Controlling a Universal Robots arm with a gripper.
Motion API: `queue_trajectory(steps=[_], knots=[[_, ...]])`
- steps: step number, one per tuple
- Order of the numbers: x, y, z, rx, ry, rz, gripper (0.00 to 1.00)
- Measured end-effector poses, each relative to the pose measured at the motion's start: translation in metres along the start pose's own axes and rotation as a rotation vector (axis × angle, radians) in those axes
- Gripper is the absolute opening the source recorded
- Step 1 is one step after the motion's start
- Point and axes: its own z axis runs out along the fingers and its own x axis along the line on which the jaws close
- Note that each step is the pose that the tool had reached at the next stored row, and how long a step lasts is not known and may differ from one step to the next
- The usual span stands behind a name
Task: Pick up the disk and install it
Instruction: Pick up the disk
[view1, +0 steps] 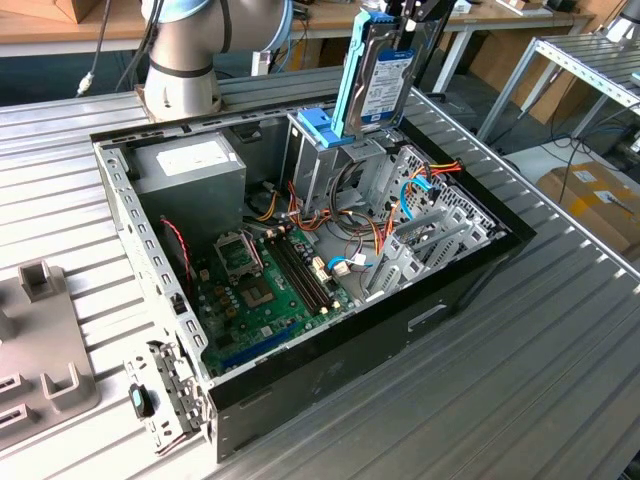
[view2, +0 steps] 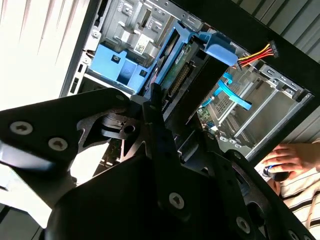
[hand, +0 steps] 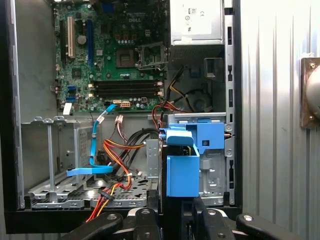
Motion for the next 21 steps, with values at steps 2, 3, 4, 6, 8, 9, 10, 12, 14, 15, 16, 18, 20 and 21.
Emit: queue_trajectory(steps=[2,3,4,6,8,9,10,12,14,15,16,18,20,21], knots=[[0.0,-0.0003,-0.0002,0.0,0.0003,0.0,0.35],[0.0,-0.0003,-0.0003,0.0,0.0004,0.0,0.35],[0.0,-0.0004,-0.0006,0.0,0.0005,0.0,0.35],[0.0,-0.0005,-0.0018,0.0,0.0003,0.0,0.35],[0.0,-0.0006,-0.003,0.0,0.0003,0.0,0.35],[0.0,-0.0006,-0.0037,0.0,0.0004,0.0,0.35],[0.0001,-0.0006,-0.0047,0.0,0.0003,0.0,0.35],[0.0001,-0.0006,-0.0065,0.0,0.0004,0.0,0.35],[0.0001,-0.0006,-0.0066,0.0,0.0002,0.0,0.35],[0.0001,-0.0006,-0.0066,0.0,0.0002,0.0,0.35],[0.0001,-0.0006,-0.0067,0.0,0.0003,0.0,0.35],[0.0001,-0.0006,-0.0068,0.0,0.0003,0.0,0.35],[0.0001,-0.0007,-0.0073,0.0,0.0006,0.0,0.35],[0.0001,-0.0006,-0.0076,0.0,0.0006,0.0,0.35]])
